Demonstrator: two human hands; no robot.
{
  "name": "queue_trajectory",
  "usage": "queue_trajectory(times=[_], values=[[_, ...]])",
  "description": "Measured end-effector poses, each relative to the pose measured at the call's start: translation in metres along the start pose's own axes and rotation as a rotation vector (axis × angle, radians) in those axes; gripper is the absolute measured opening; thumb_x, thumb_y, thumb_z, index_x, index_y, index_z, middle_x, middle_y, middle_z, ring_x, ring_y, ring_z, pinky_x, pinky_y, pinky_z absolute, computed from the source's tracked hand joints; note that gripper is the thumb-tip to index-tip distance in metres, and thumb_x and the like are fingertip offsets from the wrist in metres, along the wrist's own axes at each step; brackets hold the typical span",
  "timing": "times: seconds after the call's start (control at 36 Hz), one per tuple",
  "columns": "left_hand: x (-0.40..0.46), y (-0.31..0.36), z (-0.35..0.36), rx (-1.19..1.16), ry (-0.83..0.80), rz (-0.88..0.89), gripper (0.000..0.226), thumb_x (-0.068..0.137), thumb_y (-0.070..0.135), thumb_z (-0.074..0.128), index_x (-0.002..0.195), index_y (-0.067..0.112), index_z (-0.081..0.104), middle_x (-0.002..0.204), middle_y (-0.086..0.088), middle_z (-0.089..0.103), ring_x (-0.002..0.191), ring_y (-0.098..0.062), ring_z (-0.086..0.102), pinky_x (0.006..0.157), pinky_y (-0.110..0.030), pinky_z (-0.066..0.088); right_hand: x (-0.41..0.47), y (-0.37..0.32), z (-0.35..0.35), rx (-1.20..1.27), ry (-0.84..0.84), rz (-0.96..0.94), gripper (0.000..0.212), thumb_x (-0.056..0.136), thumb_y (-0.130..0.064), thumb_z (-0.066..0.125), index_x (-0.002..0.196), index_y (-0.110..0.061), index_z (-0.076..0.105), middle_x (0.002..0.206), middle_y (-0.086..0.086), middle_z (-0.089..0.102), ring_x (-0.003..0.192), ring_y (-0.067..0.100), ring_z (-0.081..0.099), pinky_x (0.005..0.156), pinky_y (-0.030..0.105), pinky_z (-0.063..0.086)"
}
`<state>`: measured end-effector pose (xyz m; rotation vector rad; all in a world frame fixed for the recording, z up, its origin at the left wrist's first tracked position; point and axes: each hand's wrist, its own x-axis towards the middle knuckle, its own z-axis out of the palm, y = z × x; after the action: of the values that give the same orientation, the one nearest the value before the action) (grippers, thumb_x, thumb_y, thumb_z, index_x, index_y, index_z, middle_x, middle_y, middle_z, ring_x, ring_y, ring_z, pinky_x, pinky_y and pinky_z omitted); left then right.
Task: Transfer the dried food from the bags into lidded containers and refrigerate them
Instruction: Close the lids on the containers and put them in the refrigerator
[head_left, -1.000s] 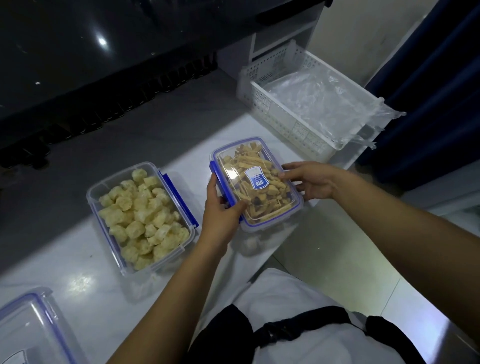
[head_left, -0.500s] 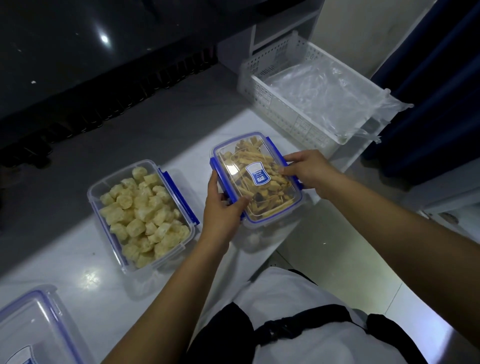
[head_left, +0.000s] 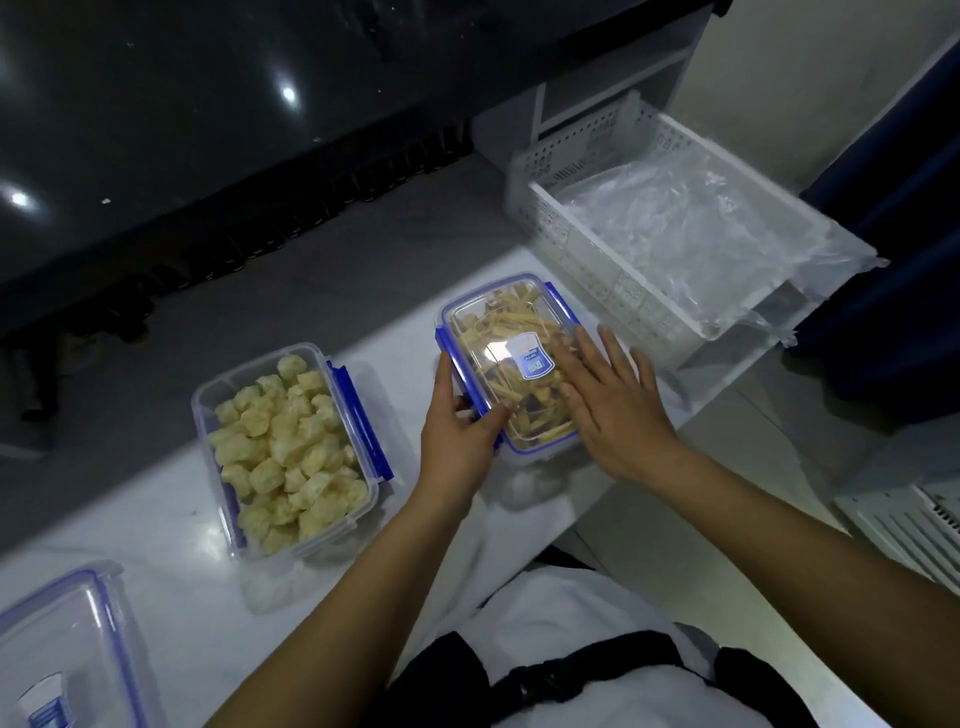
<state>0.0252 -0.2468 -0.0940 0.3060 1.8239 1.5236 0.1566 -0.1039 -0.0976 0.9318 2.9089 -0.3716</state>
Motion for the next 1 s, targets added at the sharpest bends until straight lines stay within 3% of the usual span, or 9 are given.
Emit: queue_trajectory(times=[0.19,0.25,0.36,0.44,0.61,0.72,0.83,0.92,1.0], values=[[0.026,0.02,0.017,-0.03,0.043,-0.016,0.075,0.087,0.024,0.078,0.141,0.055,0.037,0.115,0.006,0.068,0.1,-0.015,0.071,0.062,-0.022,0.059,0.04,0.01,-0.02,-0.009,-0.044,-0.099,0.054,0.106,-0.029,0.029,0.158,-0.031,0.016,0.168,-0.002,0.01,0.154,0.021,0.005,0.12,0.045,0.006],[0.031,0.024,0.021,-0.024,0.056,-0.024,0.079,0.087,0.026,0.079,0.145,0.054,0.035,0.115,0.004,0.067,0.1,-0.016,0.071,0.065,-0.026,0.062,0.049,0.014,-0.028,0.017,-0.067,-0.109,0.054,0.106,-0.03,0.03,0.158,-0.034,0.017,0.168,-0.005,0.009,0.154,0.018,0.004,0.121,0.046,0.007],[0.03,0.029,0.024,-0.017,0.06,-0.044,0.067,0.088,0.035,0.076,0.132,0.065,0.037,0.117,0.006,0.065,0.103,-0.018,0.07,0.069,-0.027,0.062,0.063,0.018,-0.045,0.109,-0.171,-0.1,0.055,0.104,-0.038,0.035,0.157,-0.037,0.019,0.168,-0.008,0.007,0.154,0.017,0.0,0.122,0.053,0.006],[0.017,0.029,0.013,0.097,0.096,-0.064,0.058,0.092,0.043,0.07,0.143,0.048,0.042,0.123,0.008,0.059,0.104,-0.009,0.065,0.072,-0.022,0.059,0.062,0.011,-0.059,0.158,-0.187,-0.104,0.059,0.098,-0.052,0.043,0.153,-0.04,0.028,0.166,-0.008,0.016,0.154,0.021,0.003,0.12,0.056,0.006],[-0.035,0.039,-0.06,0.153,0.536,0.096,0.029,0.095,0.021,0.068,0.121,0.035,0.071,0.106,0.027,0.071,0.096,0.007,0.067,0.073,-0.009,0.053,0.04,-0.048,-0.071,0.412,-0.171,-0.342,0.068,0.087,-0.061,0.041,0.15,-0.038,0.036,0.163,-0.007,0.027,0.153,0.018,0.01,0.122,0.052,0.014],[-0.083,0.038,-0.119,0.222,0.823,0.101,0.029,0.096,0.014,0.065,0.113,0.036,0.073,0.107,0.013,0.075,0.098,-0.001,0.07,0.079,-0.017,0.058,0.02,-0.093,-0.044,0.521,-0.307,-0.537,0.063,0.09,-0.059,0.04,0.151,-0.043,0.032,0.164,-0.015,0.016,0.153,0.008,-0.002,0.124,0.041,0.002],[-0.128,0.015,-0.18,0.461,0.972,-0.175,0.049,0.093,0.03,0.071,0.139,0.035,0.056,0.138,0.016,0.054,0.123,-0.005,0.053,0.106,-0.027,0.041,0.004,-0.133,-0.017,0.527,-0.392,-0.718,0.061,0.092,-0.051,0.045,0.151,-0.038,0.035,0.165,-0.009,0.016,0.154,0.016,-0.002,0.123,0.049,0.008],[-0.157,-0.006,-0.231,0.509,1.003,-0.408,0.078,0.085,0.039,0.079,0.152,0.02,0.043,0.151,-0.003,0.048,0.138,-0.022,0.046,0.116,-0.039,0.034,-0.006,-0.156,-0.003,0.477,-0.419,-0.816,0.06,0.092,-0.048,0.046,0.15,-0.036,0.038,0.165,-0.006,0.019,0.154,0.022,0.003,0.122,0.051,0.008],[-0.181,-0.032,-0.271,0.515,1.011,-0.66,0.098,0.077,0.051,0.082,0.155,0.015,0.035,0.153,-0.015,0.044,0.141,-0.034,0.041,0.116,-0.047,0.034,-0.014,-0.172,0.006,0.41,-0.43,-0.873,0.06,0.091,-0.048,0.046,0.15,-0.034,0.041,0.163,-0.004,0.023,0.153,0.027,0.008,0.121,0.056,0.01]])
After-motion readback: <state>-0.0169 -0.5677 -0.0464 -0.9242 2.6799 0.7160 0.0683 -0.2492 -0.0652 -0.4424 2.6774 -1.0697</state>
